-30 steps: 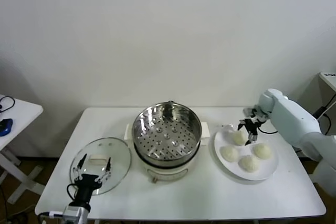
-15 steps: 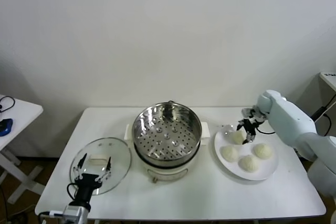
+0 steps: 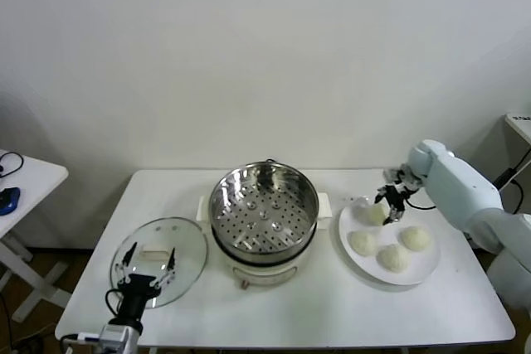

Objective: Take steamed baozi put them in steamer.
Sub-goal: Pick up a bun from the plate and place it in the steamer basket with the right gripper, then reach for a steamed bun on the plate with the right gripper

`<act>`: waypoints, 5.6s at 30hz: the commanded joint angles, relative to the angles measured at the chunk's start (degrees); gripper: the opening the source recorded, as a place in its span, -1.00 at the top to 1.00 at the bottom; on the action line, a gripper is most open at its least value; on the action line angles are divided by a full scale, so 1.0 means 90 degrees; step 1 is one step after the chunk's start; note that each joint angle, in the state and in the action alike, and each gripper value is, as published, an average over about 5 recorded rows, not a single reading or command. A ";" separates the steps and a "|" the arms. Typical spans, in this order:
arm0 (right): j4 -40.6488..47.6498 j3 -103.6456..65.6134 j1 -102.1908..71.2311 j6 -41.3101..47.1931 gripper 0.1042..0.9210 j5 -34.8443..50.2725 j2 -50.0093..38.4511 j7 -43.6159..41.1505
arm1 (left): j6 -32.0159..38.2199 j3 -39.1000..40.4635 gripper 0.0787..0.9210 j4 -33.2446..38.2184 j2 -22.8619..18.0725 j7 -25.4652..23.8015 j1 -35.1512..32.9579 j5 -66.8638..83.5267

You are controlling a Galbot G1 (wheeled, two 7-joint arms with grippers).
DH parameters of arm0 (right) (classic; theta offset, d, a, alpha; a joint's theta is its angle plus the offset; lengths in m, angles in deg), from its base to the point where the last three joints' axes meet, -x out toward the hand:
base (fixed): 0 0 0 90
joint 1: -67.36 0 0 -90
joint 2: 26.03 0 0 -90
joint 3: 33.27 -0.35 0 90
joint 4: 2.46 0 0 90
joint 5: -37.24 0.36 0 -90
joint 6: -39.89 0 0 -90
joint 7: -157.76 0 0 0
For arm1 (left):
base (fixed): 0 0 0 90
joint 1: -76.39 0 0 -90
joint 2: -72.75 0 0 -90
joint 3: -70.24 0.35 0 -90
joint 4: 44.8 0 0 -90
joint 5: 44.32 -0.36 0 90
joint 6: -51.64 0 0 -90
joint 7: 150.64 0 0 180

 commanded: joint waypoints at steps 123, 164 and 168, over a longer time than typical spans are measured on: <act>-0.4191 0.3934 0.1984 0.1780 -0.76 0.3183 -0.2278 0.0255 | -0.0078 0.0034 -0.77 0.0685 0.0197 0.0224 -0.0444 -0.0024; -0.2768 0.2331 0.0000 0.1780 -0.76 0.2373 -0.1113 0.0534 | -0.0018 -0.0070 -0.77 0.0447 0.0162 0.0202 -0.0417 -0.0039; -0.2745 0.2323 0.0027 0.1786 -0.75 0.2371 -0.1069 0.0468 | -0.0024 -0.0070 -0.77 0.0436 0.0157 0.0203 -0.0395 -0.0036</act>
